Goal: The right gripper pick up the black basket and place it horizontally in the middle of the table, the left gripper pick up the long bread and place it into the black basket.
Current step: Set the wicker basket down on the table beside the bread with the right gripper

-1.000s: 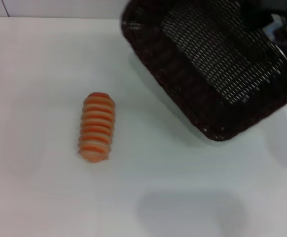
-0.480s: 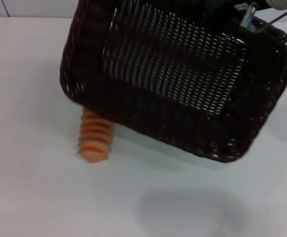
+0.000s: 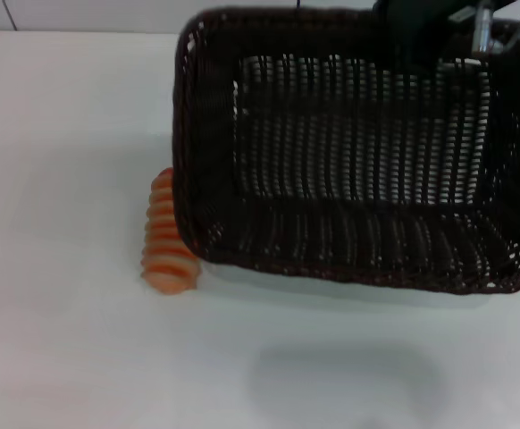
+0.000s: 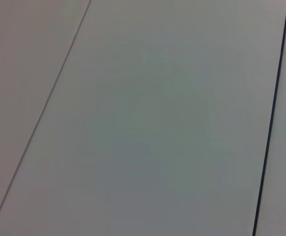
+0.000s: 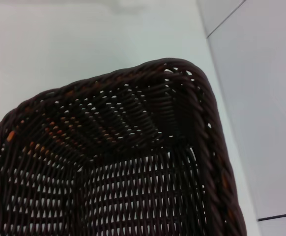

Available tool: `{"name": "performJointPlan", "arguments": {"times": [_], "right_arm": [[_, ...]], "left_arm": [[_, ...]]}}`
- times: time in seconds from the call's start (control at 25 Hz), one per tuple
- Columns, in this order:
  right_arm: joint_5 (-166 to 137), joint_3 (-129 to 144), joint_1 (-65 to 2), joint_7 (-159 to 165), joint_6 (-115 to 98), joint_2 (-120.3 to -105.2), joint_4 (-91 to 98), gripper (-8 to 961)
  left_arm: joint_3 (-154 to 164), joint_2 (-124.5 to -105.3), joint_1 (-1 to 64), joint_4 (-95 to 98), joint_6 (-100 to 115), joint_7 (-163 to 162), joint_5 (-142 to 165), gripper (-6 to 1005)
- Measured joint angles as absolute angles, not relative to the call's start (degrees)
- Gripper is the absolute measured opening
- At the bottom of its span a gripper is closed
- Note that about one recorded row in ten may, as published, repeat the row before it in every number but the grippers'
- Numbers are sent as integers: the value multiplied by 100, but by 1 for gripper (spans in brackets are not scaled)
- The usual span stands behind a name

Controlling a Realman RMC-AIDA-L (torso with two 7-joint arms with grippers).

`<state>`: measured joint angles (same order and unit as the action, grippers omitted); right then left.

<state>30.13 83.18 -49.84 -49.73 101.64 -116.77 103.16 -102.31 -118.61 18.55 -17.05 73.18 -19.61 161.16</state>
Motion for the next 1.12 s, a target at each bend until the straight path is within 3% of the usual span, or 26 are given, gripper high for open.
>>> {"name": "performJointPlan", "arguments": {"times": [0.52,1.12], "right_arm": [[2961,8999,-5230,-5510,9896,-11749,9130,138],[3004,9329,-5138,-5442,8997,-11889,8568,203]], "left_arm": [[-10219,-11883,1933,-1630,7317,-1960,15969,800],[-10180,-11874,1897,-1567,7325,-1960,15960,800]]}}
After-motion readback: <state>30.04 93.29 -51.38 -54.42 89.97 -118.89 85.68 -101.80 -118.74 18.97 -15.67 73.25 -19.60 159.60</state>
